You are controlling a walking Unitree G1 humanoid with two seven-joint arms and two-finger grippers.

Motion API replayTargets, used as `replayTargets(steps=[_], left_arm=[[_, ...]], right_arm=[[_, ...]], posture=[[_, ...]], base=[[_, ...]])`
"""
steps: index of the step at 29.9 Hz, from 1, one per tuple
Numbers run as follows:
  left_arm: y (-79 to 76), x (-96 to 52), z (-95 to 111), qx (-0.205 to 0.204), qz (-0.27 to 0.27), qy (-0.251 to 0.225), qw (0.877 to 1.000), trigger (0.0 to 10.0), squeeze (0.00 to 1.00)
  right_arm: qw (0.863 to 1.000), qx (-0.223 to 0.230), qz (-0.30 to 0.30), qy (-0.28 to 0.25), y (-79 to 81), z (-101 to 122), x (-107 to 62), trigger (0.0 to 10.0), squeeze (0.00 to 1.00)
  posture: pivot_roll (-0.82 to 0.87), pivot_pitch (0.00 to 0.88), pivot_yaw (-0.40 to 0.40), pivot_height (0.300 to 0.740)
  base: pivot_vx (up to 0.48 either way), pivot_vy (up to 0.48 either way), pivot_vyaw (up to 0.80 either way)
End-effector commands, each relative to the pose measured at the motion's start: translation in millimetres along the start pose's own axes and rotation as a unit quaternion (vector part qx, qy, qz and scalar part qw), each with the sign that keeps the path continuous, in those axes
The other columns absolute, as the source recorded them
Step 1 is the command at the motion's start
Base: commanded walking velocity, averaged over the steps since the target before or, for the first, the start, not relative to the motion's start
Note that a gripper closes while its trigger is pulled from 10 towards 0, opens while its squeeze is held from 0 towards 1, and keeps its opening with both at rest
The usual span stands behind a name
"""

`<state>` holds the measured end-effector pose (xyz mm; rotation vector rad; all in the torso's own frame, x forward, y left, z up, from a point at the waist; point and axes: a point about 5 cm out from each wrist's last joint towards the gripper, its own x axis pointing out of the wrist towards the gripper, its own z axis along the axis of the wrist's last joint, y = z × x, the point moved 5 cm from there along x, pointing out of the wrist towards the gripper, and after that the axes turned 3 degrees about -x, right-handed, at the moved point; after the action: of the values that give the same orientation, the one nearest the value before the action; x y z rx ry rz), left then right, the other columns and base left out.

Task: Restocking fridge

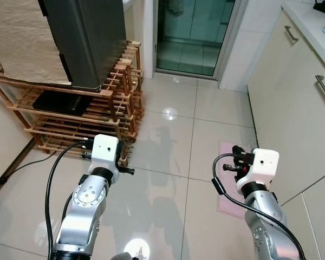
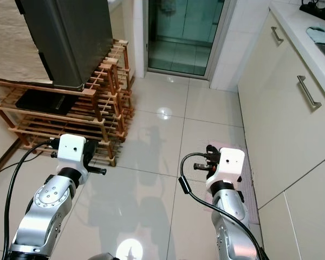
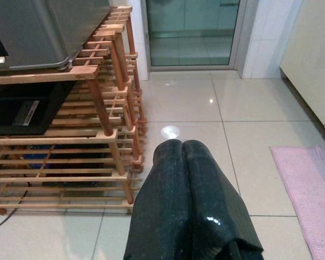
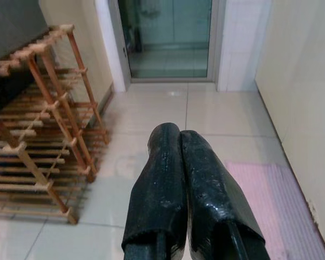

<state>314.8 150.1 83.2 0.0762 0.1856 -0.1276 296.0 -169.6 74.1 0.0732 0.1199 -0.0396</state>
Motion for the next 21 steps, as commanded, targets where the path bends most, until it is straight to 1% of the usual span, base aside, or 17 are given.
replayTargets(steps=[1,9,14,15,16,17,18,21], left_arm=[[-0.6,0.3,4,0.009,0.001,-0.007,1.0,10.0,0.0],[-2.4,1.8,8,0.009,-0.001,-0.014,1.0,10.0,0.0],[-4.3,2.2,10,0.009,-0.006,-0.015,1.0,10.0,0.0],[-6.4,3.5,12,0.008,-0.01,-0.017,1.0,10.0,0.0],[-6.4,3.5,12,0.008,-0.01,-0.017,1.0,10.0,0.0],[-7.2,4.1,13,0.008,-0.011,-0.018,1.0,10.0,0.0],[-7.6,4.8,14,0.007,-0.011,-0.02,1.0,10.0,0.0],[-7.5,5.6,15,0.006,-0.011,-0.02,1.0,10.0,0.0]], right_arm=[[1.0,0.013,-0.008,-0.016,-5.3,7,-1.5,10.0,0.0],[1.0,0.001,0.0,-0.024,-6.2,13,-0.2,10.0,0.0],[0.999,-0.007,-0.014,-0.028,-10.1,16,-0.8,10.0,0.0],[0.999,-0.048,-0.016,-0.006,-10.2,8,-2.3,10.0,0.0],[0.999,-0.048,-0.016,-0.006,-10.2,8,-2.3,10.0,0.0],[0.998,-0.067,-0.019,0.003,-11.1,5,-3.1,10.0,0.0],[0.997,-0.075,-0.015,0.007,-10.3,4,-3.6,10.0,0.0],[0.997,-0.072,-0.025,0.023,-11.8,1,-5.7,10.0,0.0]], posture=[[0.0,0.015,-0.015,0.74],[-0.02,0.019,-0.01,0.74],[-0.03,0.023,-0.007,0.74],[-0.05,0.031,-0.005,0.74],[-0.05,0.031,-0.005,0.74],[-0.05,0.031,-0.005,0.74],[-0.06,0.036,-0.001,0.74],[-0.07,0.042,0.01,0.74]], base=[[0.0,0.0,0.0],[0.0,0.0,0.0],[0.0,0.0,0.0],[0.0,0.0,0.0],[0.0,0.0,0.0],[0.0,0.0,0.0],[0.0,0.0,0.0],[0.0,0.0,0.0]])
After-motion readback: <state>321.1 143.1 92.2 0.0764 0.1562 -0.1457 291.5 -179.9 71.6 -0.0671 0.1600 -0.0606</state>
